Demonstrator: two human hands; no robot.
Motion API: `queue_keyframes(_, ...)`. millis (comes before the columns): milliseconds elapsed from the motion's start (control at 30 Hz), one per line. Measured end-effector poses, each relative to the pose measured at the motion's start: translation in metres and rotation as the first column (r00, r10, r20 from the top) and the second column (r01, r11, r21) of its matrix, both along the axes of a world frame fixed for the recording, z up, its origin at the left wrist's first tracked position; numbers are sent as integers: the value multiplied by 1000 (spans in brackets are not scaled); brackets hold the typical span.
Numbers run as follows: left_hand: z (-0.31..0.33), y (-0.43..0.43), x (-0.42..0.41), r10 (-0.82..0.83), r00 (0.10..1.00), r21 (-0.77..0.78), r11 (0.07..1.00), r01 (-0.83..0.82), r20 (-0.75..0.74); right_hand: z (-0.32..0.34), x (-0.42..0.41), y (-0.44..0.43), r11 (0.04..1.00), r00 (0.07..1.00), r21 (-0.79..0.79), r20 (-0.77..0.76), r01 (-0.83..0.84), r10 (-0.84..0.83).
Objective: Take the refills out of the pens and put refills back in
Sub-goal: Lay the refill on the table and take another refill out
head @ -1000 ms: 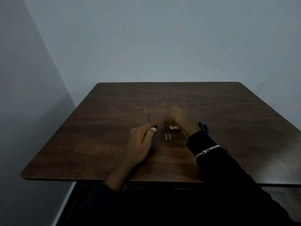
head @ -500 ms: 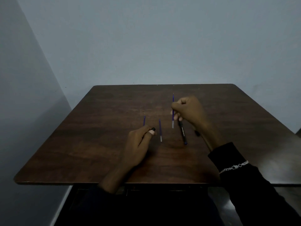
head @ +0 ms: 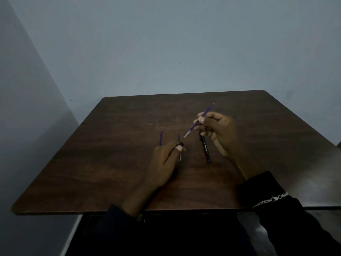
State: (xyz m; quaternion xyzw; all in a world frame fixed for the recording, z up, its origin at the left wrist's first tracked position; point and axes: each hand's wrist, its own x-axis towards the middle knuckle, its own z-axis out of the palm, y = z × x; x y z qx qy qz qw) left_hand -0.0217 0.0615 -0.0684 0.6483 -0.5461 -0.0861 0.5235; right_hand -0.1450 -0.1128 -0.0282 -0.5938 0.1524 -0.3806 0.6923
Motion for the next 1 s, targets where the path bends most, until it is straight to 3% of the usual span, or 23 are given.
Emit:
queue_keyframes(633,-4,-1,5,-5,1000,-24,1000,4,-21,-4,-2,10,992,995,-94,30,-90,93)
queue_keyframes(833,-3,-1,4,-12,1000,-23,1000,12,-19,-7,-2,12,977,990,-162,-37,-138,133)
queue_keyframes(1000,-3,0,3,-10,1000,-28,1000,10,3,-19,4,18,918,954,-302,-233,-257,191)
